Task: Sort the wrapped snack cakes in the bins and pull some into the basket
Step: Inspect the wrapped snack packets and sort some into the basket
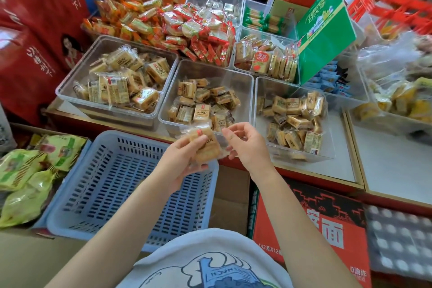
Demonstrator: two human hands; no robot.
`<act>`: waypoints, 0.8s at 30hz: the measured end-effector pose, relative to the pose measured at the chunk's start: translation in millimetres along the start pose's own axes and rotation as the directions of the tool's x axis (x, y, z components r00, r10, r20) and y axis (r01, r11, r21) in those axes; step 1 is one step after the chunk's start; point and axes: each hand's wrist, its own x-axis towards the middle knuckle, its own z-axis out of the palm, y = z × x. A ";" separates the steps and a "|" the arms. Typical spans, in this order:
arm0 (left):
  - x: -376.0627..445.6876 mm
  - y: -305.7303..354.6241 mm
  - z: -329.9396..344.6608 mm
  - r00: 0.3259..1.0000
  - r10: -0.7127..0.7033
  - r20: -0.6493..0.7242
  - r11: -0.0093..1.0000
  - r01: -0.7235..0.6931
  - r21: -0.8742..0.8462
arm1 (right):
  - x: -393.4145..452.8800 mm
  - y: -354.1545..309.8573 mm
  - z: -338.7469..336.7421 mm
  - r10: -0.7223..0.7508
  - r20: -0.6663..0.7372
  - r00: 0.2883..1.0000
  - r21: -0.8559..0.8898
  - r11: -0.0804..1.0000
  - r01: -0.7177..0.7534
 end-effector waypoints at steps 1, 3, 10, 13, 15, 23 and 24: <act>2.1 1.4 -1.2 0.999 0.012 -0.050 0.998 -0.015 -0.055 | -0.4 -0.3 0.2 0.034 0.046 0.998 -0.033 0.999 -0.032; 4.9 3.3 -2.4 0.995 0.045 -0.087 0.994 -0.054 -0.100 | -1.7 0.9 3.6 0.108 0.152 0.982 -0.072 0.993 -0.098; 3.3 3.2 -2.9 0.997 0.069 -0.044 0.993 -0.072 -0.088 | -3.1 6.0 14.7 0.120 0.198 0.973 0.116 0.983 -0.145; 1.9 2.3 -6.2 1.000 0.004 -0.009 0.998 -0.004 -0.062 | -3.7 4.8 13.4 0.110 0.204 0.973 0.196 0.969 -0.151; 1.1 0.9 -8.4 0.999 -0.023 0.040 0.997 0.026 -0.067 | -3.8 4.1 12.0 0.101 0.227 0.969 0.267 0.950 -0.162; 0.6 -3.8 -7.5 0.992 0.011 0.124 0.995 0.001 -0.101 | -4.6 4.2 11.3 0.120 0.129 0.984 0.190 0.971 -0.144; 0.8 -4.6 -6.1 0.994 0.019 0.110 0.995 -0.007 -0.102 | -6.2 3.9 13.5 0.133 0.125 0.983 0.179 0.972 -0.155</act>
